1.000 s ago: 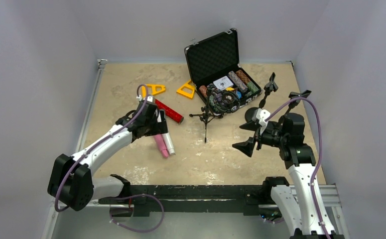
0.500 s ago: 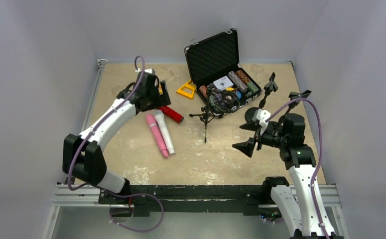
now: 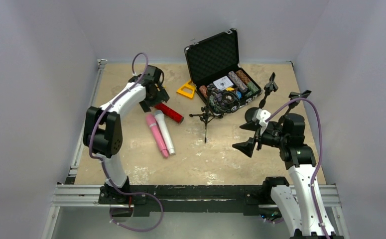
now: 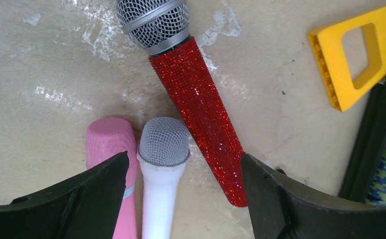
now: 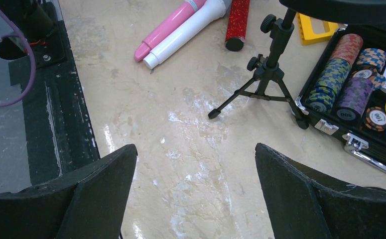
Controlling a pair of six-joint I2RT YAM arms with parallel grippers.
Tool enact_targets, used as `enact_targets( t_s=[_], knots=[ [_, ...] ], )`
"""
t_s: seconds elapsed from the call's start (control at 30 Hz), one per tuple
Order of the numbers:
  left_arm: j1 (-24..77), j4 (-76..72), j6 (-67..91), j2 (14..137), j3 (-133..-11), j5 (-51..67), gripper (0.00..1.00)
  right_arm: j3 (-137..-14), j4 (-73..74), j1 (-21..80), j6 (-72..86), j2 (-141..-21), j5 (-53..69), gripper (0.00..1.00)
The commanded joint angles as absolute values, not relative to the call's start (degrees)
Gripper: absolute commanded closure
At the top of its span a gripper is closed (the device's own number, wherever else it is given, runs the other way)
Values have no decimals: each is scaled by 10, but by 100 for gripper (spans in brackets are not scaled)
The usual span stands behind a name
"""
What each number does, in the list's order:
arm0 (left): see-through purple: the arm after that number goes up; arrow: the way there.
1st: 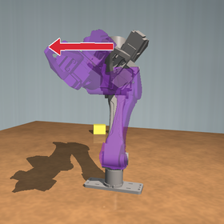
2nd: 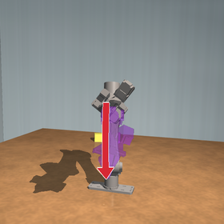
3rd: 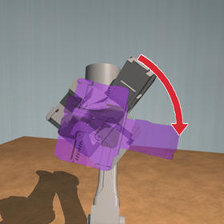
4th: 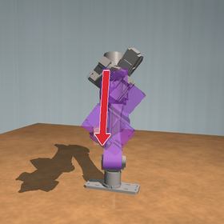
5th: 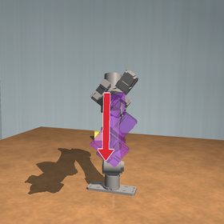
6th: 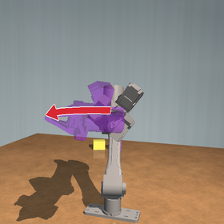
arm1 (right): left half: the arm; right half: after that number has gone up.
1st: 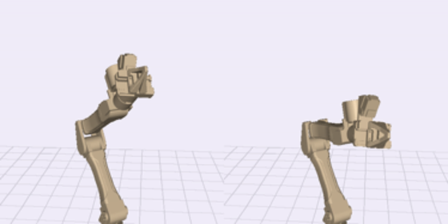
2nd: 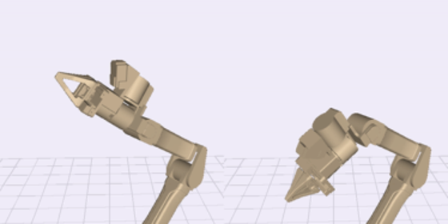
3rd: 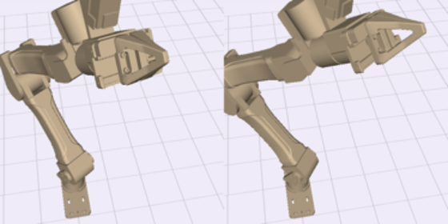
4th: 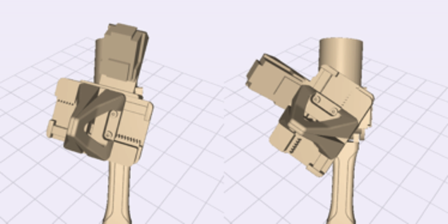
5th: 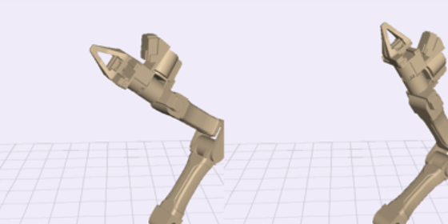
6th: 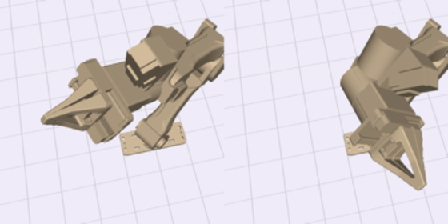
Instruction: Attach the microphones to the stand
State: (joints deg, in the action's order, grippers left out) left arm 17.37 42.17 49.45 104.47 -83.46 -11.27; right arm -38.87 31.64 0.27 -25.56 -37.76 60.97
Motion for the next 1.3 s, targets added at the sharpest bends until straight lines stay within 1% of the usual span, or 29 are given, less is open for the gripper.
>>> enact_targets(
  t_s=[0.0,0.1,0.27,0.4,0.43,0.57,0.7,0.77,0.93,1.07,1.27],
  knots=[
    [165,456,550,1080,-879,-132,15,-396,300,-12,-260,-377,606,7],
    [157,456,563,1100,-887,-121,19,-396,300,-18,-259,-379,606,7],
    [139,459,558,1127,-904,-110,20,-395,301,-24,-259,-382,611,7],
    [124,474,533,1157,-937,-89,26,-395,301,-27,-259,-387,616,7],
    [123,486,529,1171,-953,-88,28,-395,301,-28,-258,-387,617,7],
    [122,532,514,1210,-1004,-79,29,-395,301,-31,-258,-390,619,7],
    [122,535,517,1224,-1016,-70,30,-395,302,-35,-259,-393,619,7],
    [121,533,524,1230,-1022,-59,36,-397,304,-37,-259,-394,621,7],
    [120,540,550,1250,-1054,-49,39,-400,309,-44,-260,-394,628,7],
    [120,549,566,1273,-1073,-34,40,-403,313,-50,-261,-392,632,7],
    [120,544,584,1274,-1055,-35,38,-409,320,-55,-260,-389,640,7]
  ],
)
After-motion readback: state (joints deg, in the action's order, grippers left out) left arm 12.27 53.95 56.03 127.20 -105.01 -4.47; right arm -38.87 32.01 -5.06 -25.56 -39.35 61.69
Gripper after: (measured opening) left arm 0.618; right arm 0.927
